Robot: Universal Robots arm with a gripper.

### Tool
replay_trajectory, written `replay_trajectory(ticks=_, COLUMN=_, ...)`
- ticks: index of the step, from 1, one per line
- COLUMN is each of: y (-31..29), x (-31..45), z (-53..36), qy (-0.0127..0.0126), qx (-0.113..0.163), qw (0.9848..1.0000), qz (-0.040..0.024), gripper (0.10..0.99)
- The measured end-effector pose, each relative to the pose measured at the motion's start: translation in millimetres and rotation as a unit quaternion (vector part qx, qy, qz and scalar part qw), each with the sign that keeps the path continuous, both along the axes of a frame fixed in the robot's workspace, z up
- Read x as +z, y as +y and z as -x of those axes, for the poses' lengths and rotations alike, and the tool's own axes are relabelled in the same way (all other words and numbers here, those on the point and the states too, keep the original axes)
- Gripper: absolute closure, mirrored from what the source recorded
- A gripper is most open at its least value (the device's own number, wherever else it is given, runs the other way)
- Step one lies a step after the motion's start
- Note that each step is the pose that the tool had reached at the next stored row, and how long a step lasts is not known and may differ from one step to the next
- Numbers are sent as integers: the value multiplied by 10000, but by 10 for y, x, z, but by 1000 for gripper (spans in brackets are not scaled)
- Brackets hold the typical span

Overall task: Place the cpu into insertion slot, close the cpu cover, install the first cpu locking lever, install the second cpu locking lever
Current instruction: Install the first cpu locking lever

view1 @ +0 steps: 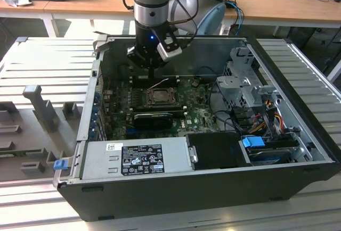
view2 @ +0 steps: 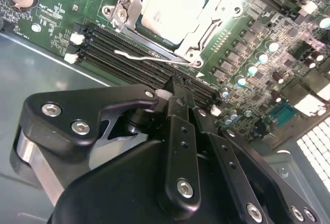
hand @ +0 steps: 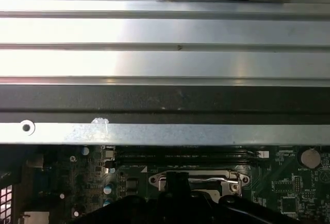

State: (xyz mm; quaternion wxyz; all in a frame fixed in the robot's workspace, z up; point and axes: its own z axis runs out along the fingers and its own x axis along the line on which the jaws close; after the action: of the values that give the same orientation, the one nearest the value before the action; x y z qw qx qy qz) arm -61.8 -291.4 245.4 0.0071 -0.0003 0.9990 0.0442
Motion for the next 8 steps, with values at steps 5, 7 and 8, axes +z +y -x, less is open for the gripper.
replay_trajectory(ticks=5, y=-1, x=-51, z=0, qy=-1, qx=0, qw=9999, qz=-135, gripper=980)
replay_trajectory(ticks=7, y=-1, x=-81, z=-6, qy=0, qx=33, qw=9999, qz=-135, gripper=980)
replay_trajectory(ticks=8, y=-1, x=-94, z=-9, qy=0, qx=56, qw=9999, qz=-135, gripper=980)
